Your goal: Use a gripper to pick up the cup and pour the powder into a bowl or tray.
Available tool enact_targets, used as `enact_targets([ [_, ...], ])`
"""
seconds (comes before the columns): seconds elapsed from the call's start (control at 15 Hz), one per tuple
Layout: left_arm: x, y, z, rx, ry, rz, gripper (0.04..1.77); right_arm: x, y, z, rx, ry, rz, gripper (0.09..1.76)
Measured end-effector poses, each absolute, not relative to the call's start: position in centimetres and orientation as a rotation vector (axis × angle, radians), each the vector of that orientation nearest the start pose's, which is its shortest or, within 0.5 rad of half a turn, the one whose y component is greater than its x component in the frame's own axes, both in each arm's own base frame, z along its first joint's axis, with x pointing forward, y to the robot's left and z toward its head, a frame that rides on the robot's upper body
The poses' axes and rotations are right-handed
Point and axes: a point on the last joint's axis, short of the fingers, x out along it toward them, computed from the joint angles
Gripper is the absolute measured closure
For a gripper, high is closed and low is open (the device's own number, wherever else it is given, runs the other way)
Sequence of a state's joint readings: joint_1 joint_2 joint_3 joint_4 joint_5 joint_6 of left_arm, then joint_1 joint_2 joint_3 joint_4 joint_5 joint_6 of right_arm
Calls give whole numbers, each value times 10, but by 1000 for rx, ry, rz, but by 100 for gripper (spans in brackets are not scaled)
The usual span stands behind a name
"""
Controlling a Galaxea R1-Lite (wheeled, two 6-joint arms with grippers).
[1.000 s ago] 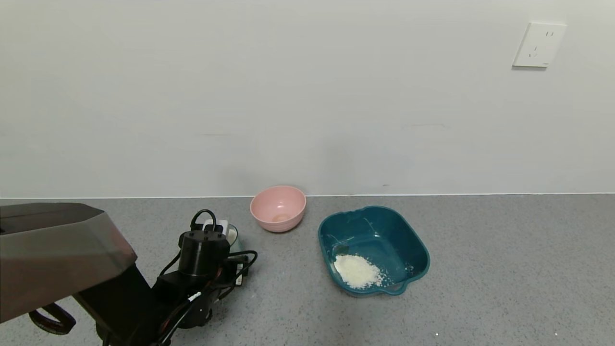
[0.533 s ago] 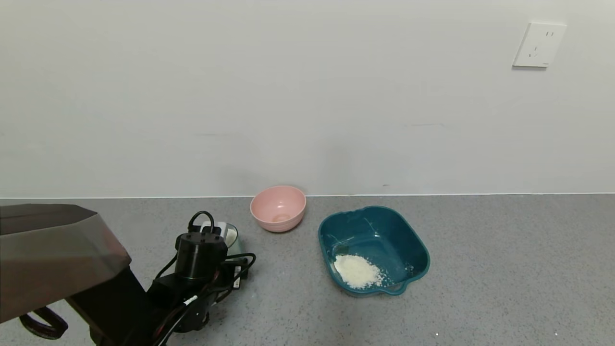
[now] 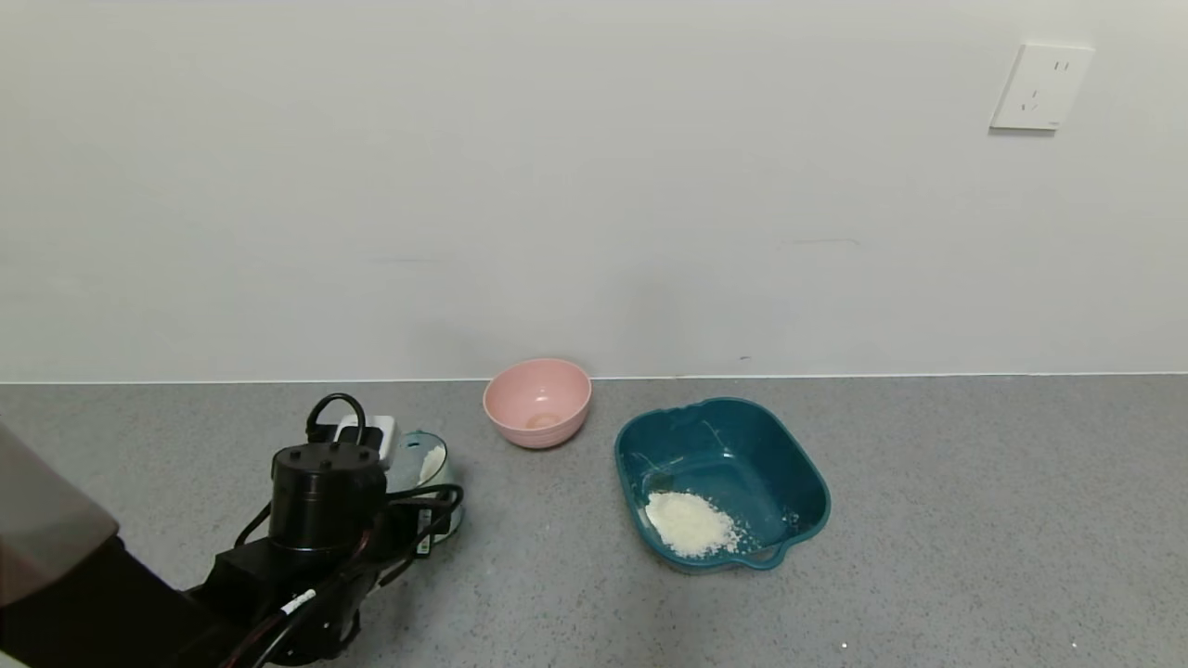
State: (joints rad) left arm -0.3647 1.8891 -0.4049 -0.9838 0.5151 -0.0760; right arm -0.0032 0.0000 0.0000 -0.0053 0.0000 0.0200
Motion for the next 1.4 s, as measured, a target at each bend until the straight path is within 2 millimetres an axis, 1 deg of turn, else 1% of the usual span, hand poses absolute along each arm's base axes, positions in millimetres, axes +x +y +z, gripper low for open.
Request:
enact_targets([
  [0.33,240,-80,91,135,403,169,11,-23,0,76,20,-6,-3,14],
  [0.8,213,-70,127,146,373,172,10,-23,0,76,20,-5,-3,14],
  [1.4,161,-47,159,124,338,197,10,-23,0,76,20,-5,-3,14],
])
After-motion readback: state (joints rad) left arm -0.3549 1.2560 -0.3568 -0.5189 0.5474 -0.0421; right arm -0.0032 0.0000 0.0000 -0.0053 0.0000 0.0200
